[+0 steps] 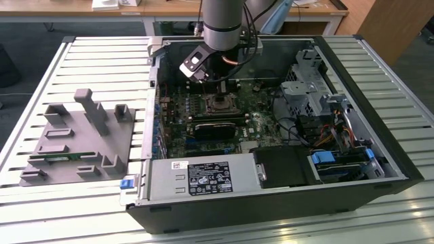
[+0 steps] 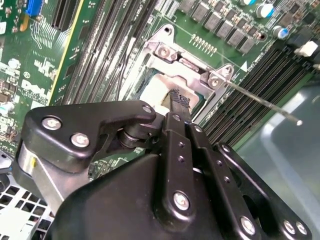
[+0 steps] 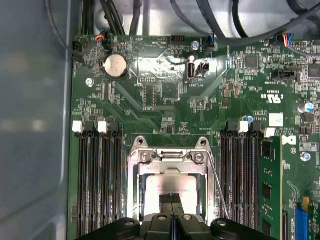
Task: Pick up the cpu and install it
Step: 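Close the cpu cover, then install the first cpu locking lever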
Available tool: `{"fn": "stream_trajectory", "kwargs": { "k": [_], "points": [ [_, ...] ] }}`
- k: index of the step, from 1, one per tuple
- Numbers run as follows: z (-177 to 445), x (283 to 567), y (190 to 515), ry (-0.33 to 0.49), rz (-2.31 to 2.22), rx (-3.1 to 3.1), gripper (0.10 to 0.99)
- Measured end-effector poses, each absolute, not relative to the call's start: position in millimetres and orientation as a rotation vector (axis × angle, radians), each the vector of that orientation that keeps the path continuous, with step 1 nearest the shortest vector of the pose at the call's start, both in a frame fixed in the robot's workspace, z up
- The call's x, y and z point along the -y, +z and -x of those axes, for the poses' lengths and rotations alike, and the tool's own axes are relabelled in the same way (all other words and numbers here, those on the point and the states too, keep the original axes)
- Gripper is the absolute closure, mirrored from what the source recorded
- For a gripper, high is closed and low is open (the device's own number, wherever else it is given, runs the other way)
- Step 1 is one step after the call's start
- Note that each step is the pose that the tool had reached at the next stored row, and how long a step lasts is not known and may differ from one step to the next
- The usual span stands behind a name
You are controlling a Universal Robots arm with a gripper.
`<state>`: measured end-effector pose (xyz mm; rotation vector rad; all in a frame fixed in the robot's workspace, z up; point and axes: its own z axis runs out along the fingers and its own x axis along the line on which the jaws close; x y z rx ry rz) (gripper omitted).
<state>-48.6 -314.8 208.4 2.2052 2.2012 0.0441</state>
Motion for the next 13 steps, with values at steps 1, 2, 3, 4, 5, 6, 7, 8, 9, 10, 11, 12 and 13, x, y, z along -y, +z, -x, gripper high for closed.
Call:
{"fn": "stream_trajectory", "kwargs": {
  "k": [1, 2, 3, 4, 5, 6, 7, 8, 9, 10, 11, 12, 13],
  "points": [
    [47.7, 314.9, 208.4, 0.044, -2.205, -2.201, 0.98],
    [46.9, 314.8, 208.4, 0.044, -2.205, -2.201, 0.98],
    [46.2, 314.8, 208.4, 0.044, -2.205, -2.201, 0.98],
    [45.7, 314.9, 208.4, 0.044, -2.205, -2.201, 0.98],
    [45.5, 314.9, 208.4, 0.044, -2.205, -2.201, 0.98],
    [45.4, 314.9, 208.4, 0.044, -2.205, -2.201, 0.98],
    [45.4, 314.8, 208.4, 0.044, -2.205, -2.201, 0.98],
    [45.4, 314.8, 208.6, 0.044, -2.205, -2.201, 0.98],
    [45.4, 314.8, 209.1, 0.043, -2.205, -2.201, 0.98],
    [45.3, 314.8, 209.6, 0.044, -2.205, -2.201, 0.98],
    [45.3, 314.8, 210.5, 0.044, -2.205, -2.201, 0.98],
    [45.3, 314.8, 211.4, 0.044, -2.205, -2.201, 0.98],
    [45.4, 314.8, 212.3, 0.044, -2.205, -2.201, 0.98]
  ]
}}
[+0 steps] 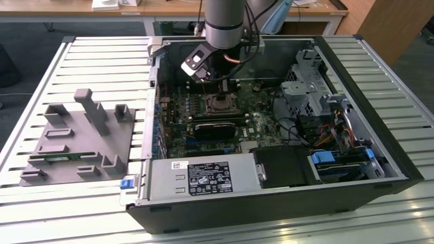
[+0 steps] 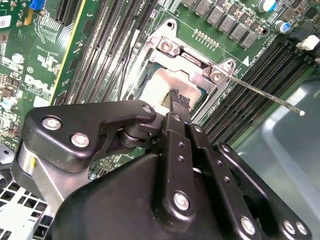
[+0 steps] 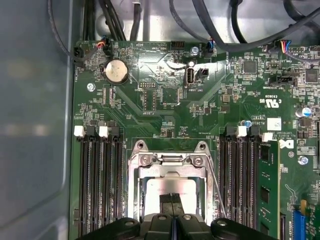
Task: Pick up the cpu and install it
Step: 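Install the first cpu locking lever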
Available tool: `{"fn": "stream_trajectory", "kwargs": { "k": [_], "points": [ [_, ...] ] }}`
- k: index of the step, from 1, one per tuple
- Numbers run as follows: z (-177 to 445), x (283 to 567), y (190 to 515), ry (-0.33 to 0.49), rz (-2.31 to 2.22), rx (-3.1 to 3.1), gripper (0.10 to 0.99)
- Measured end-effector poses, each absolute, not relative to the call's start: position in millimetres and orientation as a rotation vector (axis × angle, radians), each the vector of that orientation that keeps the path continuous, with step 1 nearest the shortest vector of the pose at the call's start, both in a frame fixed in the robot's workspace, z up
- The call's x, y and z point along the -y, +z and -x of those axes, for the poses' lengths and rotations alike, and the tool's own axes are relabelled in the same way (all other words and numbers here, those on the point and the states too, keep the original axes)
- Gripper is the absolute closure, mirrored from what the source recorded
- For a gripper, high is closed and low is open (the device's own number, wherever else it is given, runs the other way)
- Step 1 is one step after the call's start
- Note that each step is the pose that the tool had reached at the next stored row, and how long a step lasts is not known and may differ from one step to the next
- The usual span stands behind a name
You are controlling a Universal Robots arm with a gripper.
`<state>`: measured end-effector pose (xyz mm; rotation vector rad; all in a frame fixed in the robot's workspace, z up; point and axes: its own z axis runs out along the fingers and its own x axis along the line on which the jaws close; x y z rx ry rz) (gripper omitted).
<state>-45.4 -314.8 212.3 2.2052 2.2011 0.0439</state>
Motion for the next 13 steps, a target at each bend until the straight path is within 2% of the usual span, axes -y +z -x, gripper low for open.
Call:
{"fn": "stream_trajectory", "kwargs": {
  "k": [13],
  "points": [
    [45.4, 314.8, 248.2, 0.044, -2.205, -2.201, 0.98]
  ]
}}
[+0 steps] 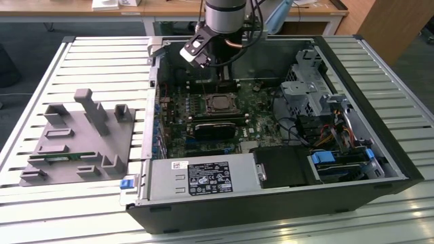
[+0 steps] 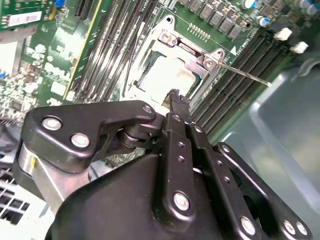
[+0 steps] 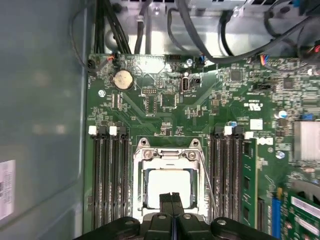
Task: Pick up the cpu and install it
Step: 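Install the first cpu locking lever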
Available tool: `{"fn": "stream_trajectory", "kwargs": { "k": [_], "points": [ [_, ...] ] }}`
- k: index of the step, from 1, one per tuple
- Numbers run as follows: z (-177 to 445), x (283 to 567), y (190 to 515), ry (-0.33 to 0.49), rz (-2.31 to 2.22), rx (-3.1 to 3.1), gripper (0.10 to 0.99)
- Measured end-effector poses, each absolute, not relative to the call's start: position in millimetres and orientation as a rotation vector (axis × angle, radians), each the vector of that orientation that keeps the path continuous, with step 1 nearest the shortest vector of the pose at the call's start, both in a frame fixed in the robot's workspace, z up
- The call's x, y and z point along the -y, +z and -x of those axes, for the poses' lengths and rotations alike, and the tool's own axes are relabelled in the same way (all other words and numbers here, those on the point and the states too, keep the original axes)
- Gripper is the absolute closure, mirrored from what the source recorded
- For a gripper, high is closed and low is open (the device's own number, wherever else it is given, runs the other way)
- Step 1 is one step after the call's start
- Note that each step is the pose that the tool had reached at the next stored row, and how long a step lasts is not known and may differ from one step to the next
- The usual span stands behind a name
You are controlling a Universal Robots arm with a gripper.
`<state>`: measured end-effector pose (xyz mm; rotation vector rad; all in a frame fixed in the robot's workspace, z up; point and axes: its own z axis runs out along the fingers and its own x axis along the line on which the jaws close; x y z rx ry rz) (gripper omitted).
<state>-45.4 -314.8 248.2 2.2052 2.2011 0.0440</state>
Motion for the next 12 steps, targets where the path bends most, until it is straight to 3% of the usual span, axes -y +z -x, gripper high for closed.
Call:
{"fn": "stream_trajectory", "kwargs": {
  "k": [6, 12],
  "points": [
    [45.4, 314.8, 271.5, 0.044, -2.205, -2.201, 0.98],
    [45.4, 314.8, 271.7, 0.041, -2.142, -2.261, 0.98]
  ]
}}
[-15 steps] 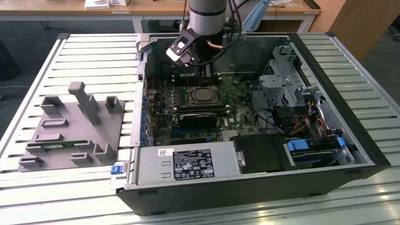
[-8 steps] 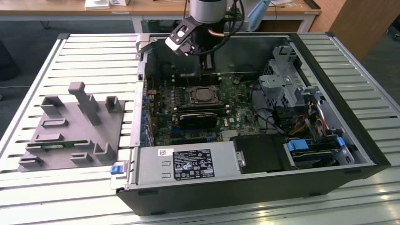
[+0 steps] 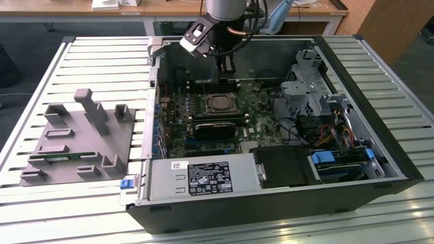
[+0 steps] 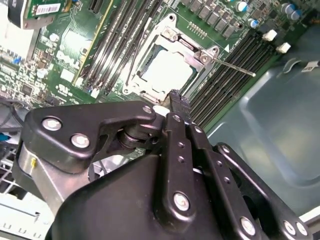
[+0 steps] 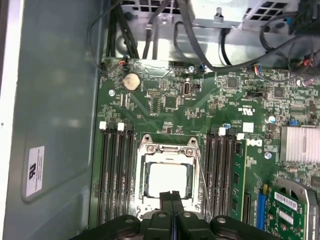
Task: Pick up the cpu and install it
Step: 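Install the first cpu locking lever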
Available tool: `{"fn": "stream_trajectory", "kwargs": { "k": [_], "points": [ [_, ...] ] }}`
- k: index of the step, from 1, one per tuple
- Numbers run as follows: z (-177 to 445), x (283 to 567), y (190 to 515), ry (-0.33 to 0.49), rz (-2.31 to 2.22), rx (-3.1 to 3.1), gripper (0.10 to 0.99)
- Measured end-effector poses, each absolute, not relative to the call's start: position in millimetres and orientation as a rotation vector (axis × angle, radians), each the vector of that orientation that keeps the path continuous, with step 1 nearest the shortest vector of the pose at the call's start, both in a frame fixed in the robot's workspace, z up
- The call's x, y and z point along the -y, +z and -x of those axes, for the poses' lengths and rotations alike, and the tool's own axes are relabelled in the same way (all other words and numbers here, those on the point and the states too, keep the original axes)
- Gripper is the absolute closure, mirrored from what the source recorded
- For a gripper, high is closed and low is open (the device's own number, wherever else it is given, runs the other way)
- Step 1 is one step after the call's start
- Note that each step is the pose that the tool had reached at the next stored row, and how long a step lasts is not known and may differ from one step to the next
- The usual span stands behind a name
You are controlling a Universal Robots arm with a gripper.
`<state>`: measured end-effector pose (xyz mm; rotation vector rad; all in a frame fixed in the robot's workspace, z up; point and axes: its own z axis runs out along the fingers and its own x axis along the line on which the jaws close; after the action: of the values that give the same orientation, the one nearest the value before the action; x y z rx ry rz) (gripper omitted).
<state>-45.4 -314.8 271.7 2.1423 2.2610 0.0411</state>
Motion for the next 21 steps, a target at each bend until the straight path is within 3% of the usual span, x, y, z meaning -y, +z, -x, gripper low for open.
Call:
{"fn": "stream_trajectory", "kwargs": {
  "k": [21],
  "points": [
    [45.4, 314.8, 271.3, 0.043, -1.998, -2.393, 0.98]
  ]
}}
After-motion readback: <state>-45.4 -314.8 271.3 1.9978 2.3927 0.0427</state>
